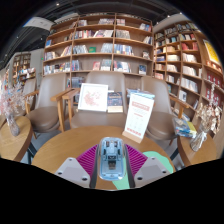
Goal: Arrange mouse
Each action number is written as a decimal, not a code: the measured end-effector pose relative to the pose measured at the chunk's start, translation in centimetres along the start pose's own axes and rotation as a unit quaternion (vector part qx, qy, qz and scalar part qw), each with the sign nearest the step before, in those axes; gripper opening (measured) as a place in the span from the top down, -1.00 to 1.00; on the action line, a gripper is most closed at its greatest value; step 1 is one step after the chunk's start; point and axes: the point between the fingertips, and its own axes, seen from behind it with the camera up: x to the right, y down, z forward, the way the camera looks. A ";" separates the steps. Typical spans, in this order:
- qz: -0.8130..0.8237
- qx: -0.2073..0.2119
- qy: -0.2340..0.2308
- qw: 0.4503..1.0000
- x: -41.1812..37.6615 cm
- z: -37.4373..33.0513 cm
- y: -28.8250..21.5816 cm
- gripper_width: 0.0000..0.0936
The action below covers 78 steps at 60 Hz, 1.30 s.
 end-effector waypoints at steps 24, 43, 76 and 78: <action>0.031 -0.075 0.024 0.996 12.5 5.5 10.8 0.07; 0.031 -0.076 0.032 0.996 13.3 5.4 12.2 -0.52; 0.027 -0.011 0.045 0.999 8.3 -21.8 9.6 -0.83; 0.028 -0.014 0.038 0.999 7.6 -23.1 10.4 -0.82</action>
